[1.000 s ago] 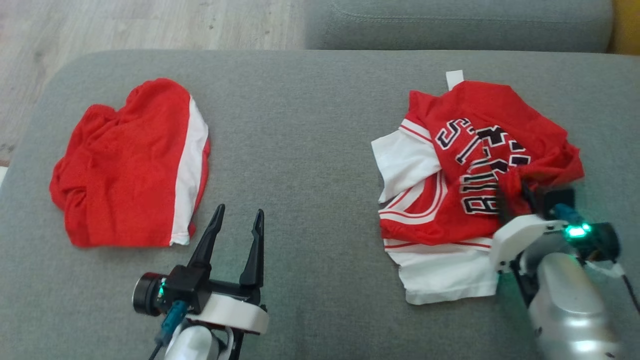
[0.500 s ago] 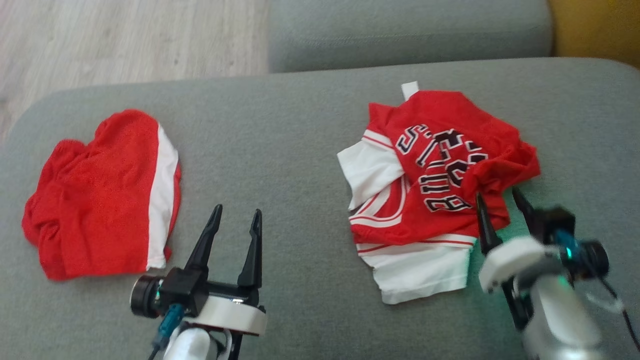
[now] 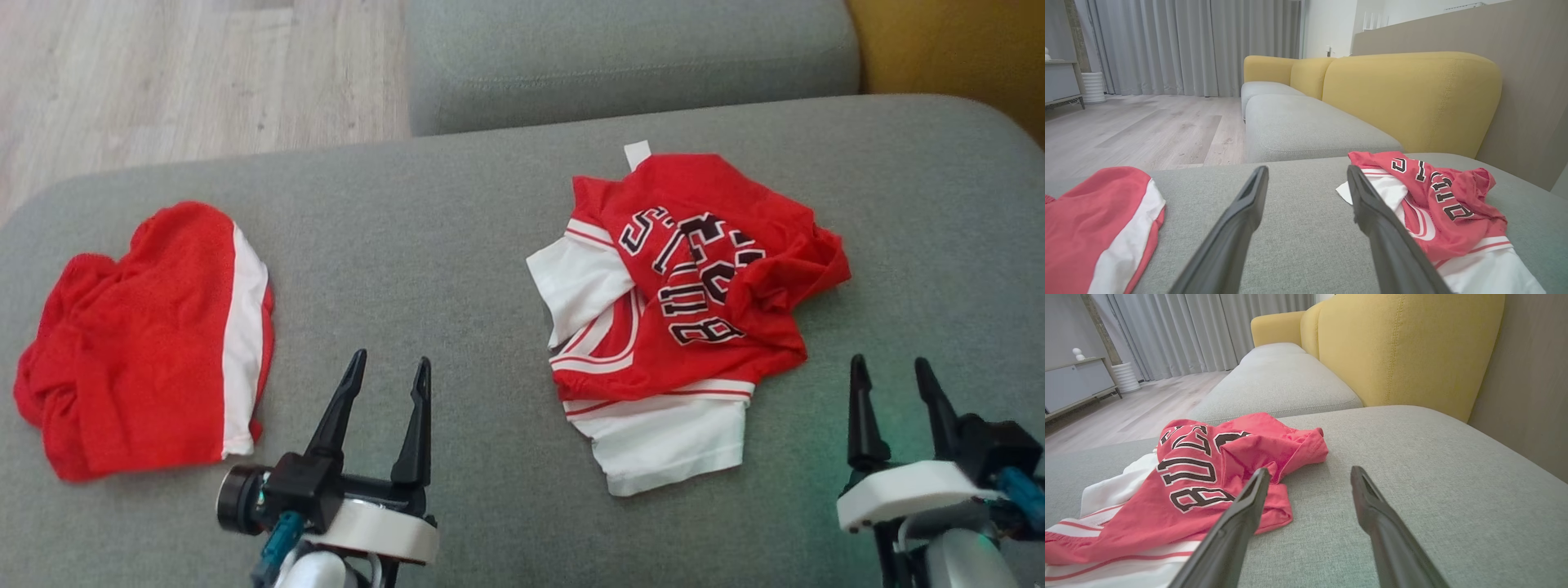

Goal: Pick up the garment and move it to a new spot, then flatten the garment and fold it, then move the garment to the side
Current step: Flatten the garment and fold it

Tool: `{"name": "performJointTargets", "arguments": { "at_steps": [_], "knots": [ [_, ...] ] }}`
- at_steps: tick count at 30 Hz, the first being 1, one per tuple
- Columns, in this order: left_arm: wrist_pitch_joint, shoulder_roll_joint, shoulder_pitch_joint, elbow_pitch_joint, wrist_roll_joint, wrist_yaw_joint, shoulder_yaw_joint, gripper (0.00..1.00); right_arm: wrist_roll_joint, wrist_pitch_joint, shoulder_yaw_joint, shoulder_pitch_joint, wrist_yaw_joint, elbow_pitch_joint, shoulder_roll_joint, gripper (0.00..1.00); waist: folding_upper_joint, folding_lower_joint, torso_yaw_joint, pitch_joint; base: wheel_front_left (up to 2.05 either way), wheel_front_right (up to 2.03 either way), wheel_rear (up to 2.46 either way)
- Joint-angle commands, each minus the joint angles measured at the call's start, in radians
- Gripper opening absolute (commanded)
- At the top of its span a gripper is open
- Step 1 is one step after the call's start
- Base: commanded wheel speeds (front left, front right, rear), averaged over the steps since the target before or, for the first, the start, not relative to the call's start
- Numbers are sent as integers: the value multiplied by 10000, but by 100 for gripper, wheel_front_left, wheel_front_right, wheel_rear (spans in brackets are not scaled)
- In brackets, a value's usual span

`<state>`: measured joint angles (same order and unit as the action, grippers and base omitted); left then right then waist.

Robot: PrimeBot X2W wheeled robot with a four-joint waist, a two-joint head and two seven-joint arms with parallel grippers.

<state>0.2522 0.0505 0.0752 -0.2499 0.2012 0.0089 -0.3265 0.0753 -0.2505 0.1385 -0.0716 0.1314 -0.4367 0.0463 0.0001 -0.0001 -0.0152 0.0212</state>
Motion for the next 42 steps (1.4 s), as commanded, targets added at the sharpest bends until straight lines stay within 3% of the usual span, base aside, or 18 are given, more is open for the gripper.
{"name": "performJointTargets", "arguments": {
  "at_steps": [1, 8, 16, 29, 30, 31, 32, 42],
  "knots": [
    [95, -3, 397, 353, -7, -8, 249, 100, 50, -32, -144, -497, -7, 390, 40, 100, -1, 1, 93, 149, 0, 0, 0],
    [95, -3, 613, 280, -15, -46, 164, 100, 600, 365, 402, -1454, -7, -185, 40, 100, -1, 1, 455, 561, 0, 0, 0],
    [95, -3, 902, 126, -21, -69, -5, 100, 1891, 1246, 1179, -2861, -7, -2506, 39, 100, -1, 1, 1041, 1002, 0, 0, 0],
    [95, -3, 1067, 49, -72, -53, -22, 100, 2232, 662, 1182, -4120, -7, -4558, 39, 99, -1, 1, 1405, 1357, 0, 0, 0],
    [95, -3, 1068, 47, -74, -48, -22, 100, 2205, 618, 1201, -4180, -7, -4670, 39, 72, -1, 1, 1400, 1364, 0, 0, 0],
    [95, -3, 1076, 40, -77, -45, -23, 100, 2176, 574, 1224, -4239, -7, -4773, 39, 30, -1, 1, 1393, 1372, 0, 0, 0],
    [95, -3, 1088, 27, -79, -44, -22, 100, 2152, 529, 1250, -4296, -7, -4872, 39, 0, -1, 1, 1383, 1375, 0, 0, 0],
    [95, -3, 1004, -98, -85, -42, 94, 100, 1482, 76, 1248, -4451, -7, -5157, 162, 0, -1, 1, 957, 1071, 0, 0, 0]
  ]
}}
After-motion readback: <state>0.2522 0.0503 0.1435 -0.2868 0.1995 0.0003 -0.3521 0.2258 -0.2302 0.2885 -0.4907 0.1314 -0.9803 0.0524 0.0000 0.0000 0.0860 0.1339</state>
